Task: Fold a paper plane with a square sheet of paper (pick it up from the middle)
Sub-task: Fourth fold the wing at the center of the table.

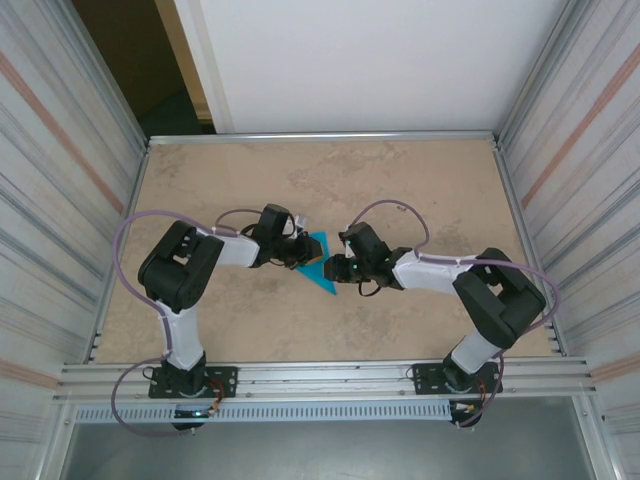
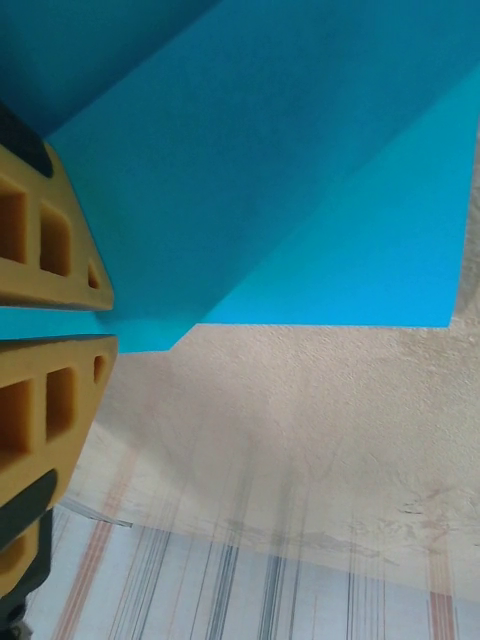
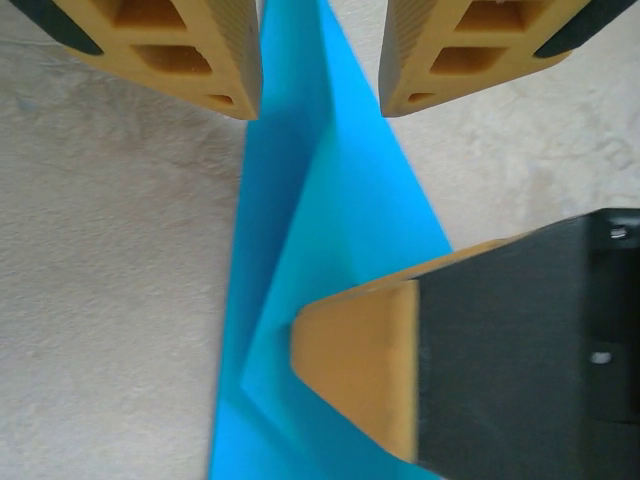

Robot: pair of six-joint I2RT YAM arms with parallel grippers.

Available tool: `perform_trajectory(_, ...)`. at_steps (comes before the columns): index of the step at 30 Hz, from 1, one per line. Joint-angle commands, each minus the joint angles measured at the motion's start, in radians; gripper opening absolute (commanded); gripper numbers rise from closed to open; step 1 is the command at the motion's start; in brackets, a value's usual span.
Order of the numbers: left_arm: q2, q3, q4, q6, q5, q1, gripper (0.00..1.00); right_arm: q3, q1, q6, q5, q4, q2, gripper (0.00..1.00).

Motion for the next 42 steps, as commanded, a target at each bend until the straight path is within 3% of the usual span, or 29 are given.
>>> perform_trajectory(1, 0.013, 0.021, -0.022, -0.005, -0.006, -0.004, 0.14, 0.045, 0.002, -0.049, 0.029, -0.056, 0.049, 0.35)
perform_trajectory(14, 0.005, 0.025, -0.036, -0.001, -0.008, -0.003, 0.14, 0.069, -0.015, -0.061, -0.018, -0.053, 0.107, 0.40)
perform_trajectory(21, -0.011, 0.024, -0.037, -0.001, -0.005, -0.003, 0.15, 0.053, -0.031, -0.046, -0.045, -0.052, 0.136, 0.31)
perform_trajectory(42, -0.116, 0.007, -0.058, 0.061, -0.016, -0.004, 0.16, 0.037, -0.032, -0.029, -0.064, -0.063, 0.197, 0.26)
